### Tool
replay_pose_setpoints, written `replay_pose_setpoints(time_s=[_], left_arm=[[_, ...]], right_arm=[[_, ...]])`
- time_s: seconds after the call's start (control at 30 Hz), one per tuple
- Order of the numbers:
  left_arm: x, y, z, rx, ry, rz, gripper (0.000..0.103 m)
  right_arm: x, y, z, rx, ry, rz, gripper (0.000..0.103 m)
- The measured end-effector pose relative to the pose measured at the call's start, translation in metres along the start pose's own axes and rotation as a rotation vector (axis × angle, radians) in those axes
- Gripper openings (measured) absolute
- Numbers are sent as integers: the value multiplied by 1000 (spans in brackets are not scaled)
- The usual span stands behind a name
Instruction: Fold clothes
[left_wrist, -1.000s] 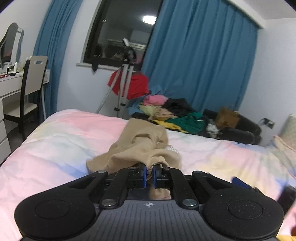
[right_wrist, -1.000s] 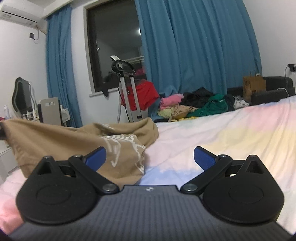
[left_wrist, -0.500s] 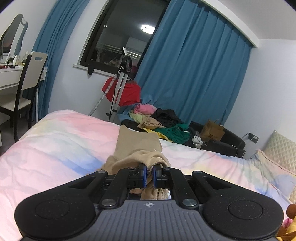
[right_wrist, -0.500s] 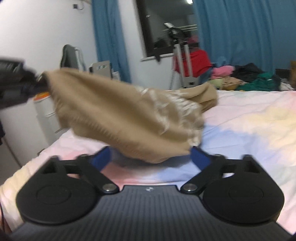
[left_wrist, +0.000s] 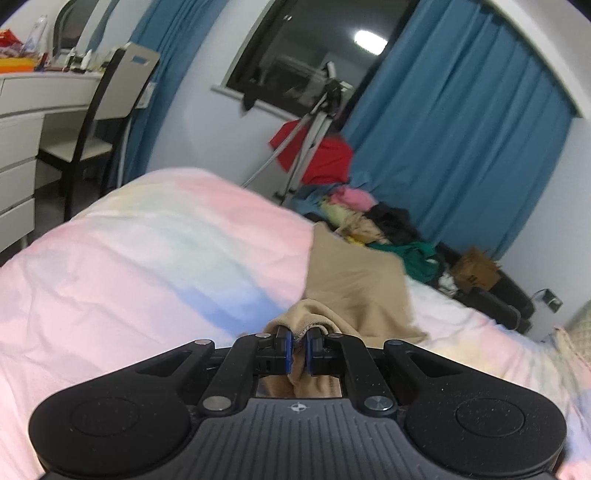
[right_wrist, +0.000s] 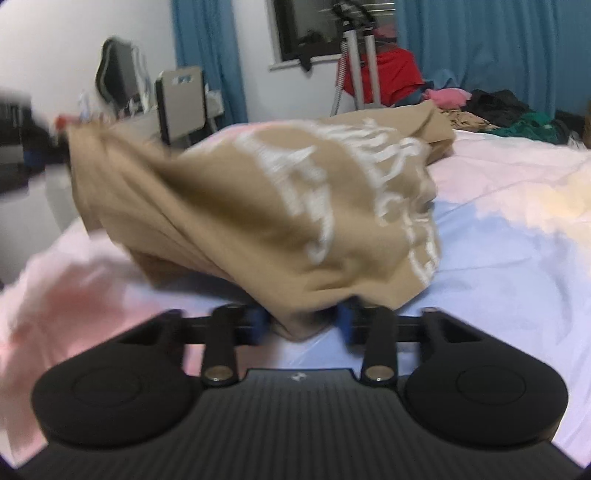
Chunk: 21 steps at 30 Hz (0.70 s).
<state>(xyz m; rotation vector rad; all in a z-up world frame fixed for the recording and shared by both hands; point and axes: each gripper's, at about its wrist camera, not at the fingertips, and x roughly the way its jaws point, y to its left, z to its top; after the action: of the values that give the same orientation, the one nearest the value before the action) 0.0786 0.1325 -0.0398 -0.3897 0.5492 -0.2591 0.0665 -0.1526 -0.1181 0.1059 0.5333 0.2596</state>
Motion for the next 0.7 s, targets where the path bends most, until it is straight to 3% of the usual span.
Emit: replay_pose_setpoints(time_s=[0.03, 0.13, 0.33, 0.7], left_arm=[[3, 3, 1, -3, 8, 2, 7], [1, -5, 2, 21, -7, -19, 7], [-34, -45, -8, 169, -121, -139, 7], [-128, -91, -34, 216, -228, -357, 7]], right_arm=[[-5, -4, 2, 16, -28, 5, 20], [-22, -14, 16, 23, -148, -14, 14], [-77, -31, 42, 50, -348, -44, 13], [-188, -36, 67, 30, -567, -47, 12]])
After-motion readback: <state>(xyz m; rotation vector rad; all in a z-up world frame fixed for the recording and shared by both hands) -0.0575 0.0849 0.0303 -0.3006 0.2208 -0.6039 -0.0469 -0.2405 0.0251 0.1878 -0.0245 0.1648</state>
